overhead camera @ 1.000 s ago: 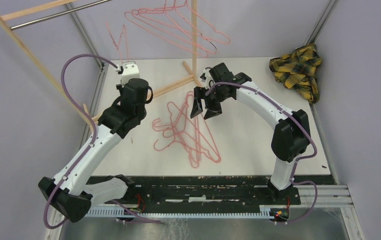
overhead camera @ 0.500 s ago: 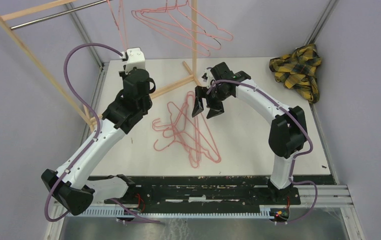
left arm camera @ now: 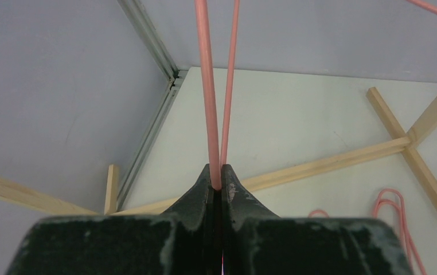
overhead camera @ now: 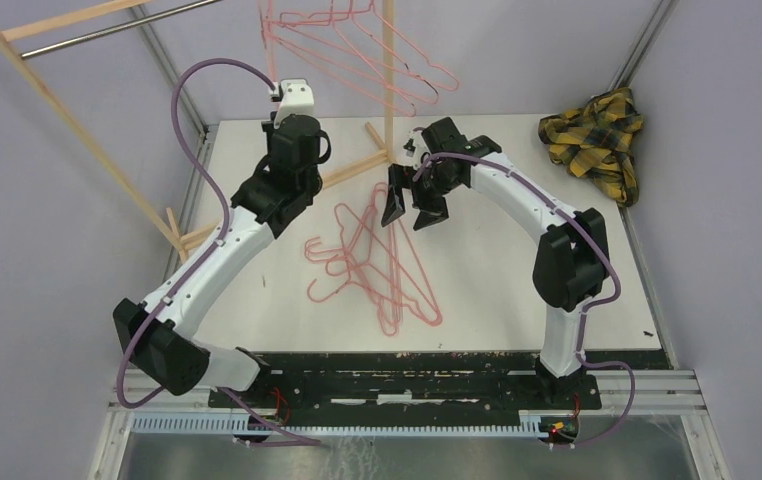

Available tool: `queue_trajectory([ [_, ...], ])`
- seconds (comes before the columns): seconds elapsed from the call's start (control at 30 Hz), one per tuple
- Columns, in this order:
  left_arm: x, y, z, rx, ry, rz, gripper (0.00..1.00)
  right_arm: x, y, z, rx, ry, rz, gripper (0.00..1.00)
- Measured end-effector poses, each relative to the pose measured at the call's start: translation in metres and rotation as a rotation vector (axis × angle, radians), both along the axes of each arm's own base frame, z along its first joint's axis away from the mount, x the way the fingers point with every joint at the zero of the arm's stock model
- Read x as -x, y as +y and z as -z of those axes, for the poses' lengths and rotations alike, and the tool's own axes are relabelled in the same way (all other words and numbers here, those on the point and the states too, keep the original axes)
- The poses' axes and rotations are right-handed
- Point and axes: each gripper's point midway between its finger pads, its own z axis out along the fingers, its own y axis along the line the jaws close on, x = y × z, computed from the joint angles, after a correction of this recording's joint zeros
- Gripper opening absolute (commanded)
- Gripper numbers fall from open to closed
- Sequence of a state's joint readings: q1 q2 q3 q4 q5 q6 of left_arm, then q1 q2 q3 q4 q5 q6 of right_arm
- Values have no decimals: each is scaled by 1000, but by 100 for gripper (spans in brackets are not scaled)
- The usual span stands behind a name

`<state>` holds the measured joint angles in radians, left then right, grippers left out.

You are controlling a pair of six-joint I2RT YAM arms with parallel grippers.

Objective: Organize the hangers

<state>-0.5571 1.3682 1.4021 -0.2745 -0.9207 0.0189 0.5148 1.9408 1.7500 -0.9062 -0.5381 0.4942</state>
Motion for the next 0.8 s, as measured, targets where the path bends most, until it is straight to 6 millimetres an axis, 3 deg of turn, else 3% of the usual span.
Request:
queue_trajectory([
  [0.57, -15, 12, -10, 13, -14, -36, 3, -6, -6, -1, -5, -3, 18, 100],
  [0.8, -32, 6, 3, -4, 55, -43, 3, -7, -7, 2, -14, 7, 21, 100],
])
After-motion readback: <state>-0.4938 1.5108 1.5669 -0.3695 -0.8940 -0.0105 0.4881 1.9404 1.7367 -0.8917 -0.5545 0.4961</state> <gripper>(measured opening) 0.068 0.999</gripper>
